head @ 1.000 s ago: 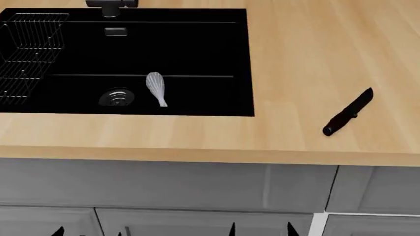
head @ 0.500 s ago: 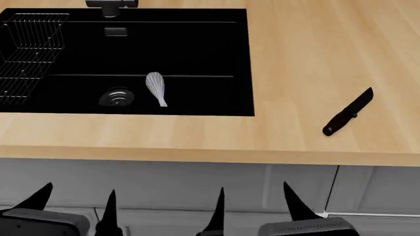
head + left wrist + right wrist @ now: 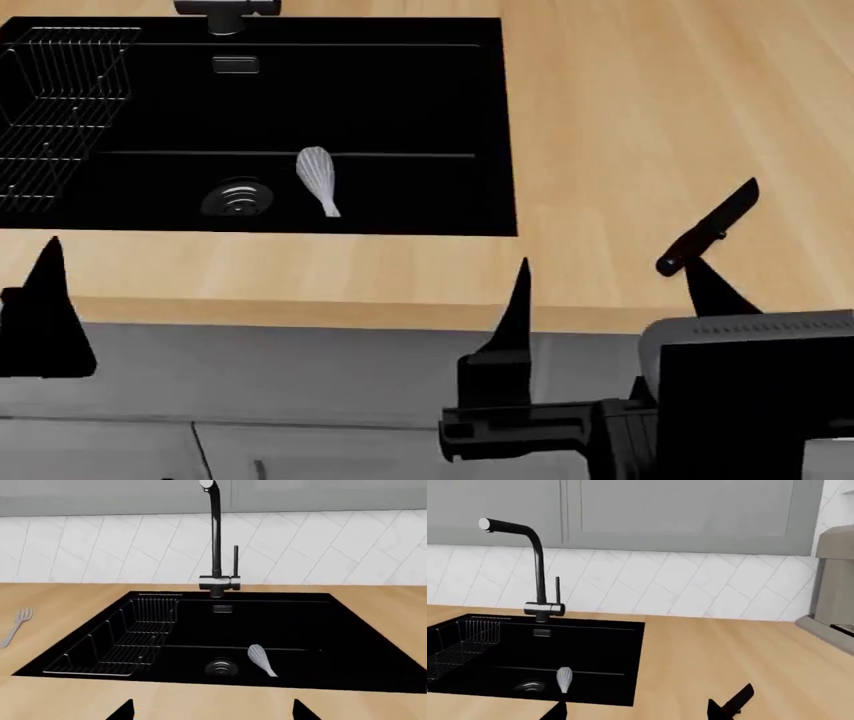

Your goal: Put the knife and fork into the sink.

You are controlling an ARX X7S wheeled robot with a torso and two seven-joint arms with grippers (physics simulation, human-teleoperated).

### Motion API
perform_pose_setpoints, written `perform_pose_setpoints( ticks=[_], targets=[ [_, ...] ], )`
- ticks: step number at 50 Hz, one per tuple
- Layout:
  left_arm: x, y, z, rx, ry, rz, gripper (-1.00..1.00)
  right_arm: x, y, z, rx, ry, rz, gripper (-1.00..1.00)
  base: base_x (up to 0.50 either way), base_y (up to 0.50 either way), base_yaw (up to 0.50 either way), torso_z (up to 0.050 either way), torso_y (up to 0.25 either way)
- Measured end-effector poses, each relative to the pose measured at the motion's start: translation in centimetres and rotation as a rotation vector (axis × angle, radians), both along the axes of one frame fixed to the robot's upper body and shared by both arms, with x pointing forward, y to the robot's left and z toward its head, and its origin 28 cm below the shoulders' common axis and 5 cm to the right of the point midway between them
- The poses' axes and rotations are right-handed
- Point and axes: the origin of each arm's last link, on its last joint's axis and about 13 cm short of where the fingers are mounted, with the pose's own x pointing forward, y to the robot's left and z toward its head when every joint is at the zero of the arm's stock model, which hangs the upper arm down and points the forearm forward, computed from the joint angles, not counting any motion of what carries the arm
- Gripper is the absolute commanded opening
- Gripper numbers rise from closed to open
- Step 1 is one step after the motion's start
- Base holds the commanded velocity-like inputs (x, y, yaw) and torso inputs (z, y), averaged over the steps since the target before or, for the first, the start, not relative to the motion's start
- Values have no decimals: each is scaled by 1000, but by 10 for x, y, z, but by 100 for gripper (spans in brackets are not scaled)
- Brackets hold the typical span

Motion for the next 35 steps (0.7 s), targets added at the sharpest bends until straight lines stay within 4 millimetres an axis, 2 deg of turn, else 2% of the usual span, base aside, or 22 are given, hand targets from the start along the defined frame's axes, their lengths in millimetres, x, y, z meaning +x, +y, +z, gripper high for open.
perform_pose_setpoints(
  ticks=[20,35],
  targets=[
    [1,16,33,15,-32,60,100,-15,-9,41,-57,-72,-37,100,0,0,0,0,0],
    [13,25,44,34,-27,78,100,-13,-18,59,-41,-94,-37,100,0,0,0,0,0]
  ],
)
